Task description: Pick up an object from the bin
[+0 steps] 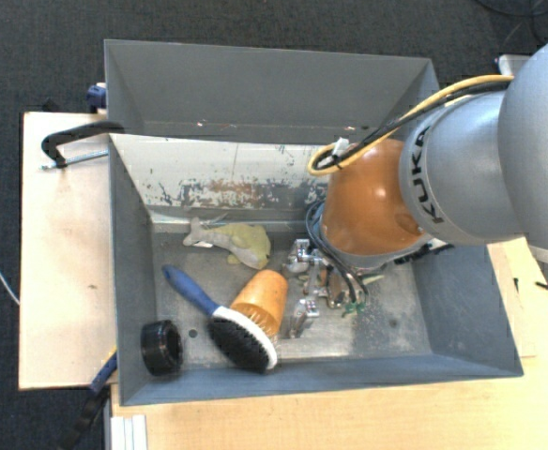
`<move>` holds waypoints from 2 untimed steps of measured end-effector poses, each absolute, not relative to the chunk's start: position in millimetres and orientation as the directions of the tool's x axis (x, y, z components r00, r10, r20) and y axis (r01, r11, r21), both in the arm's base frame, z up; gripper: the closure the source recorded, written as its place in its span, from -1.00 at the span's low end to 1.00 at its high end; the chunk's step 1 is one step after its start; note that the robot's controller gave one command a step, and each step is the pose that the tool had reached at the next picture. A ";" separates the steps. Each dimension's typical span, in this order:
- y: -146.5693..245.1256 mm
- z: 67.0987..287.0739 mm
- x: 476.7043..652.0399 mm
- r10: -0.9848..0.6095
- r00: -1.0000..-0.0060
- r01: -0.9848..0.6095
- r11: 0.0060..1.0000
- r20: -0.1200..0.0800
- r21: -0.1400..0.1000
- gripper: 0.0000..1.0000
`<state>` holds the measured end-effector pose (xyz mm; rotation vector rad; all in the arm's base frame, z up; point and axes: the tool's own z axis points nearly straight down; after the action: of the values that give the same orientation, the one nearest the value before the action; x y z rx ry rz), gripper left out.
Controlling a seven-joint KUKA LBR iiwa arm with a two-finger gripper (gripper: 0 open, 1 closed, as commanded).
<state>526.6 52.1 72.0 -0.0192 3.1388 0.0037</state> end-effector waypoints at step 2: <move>184.7 156.0 499.2 0.110 -0.994 0.110 0.994 -0.010 0.006 -1.00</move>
Offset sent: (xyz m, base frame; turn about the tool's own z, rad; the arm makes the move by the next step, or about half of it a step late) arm 0.0222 0.0645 -0.0020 0.0847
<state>499.2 184.7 156.0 0.1725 3.1269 0.0093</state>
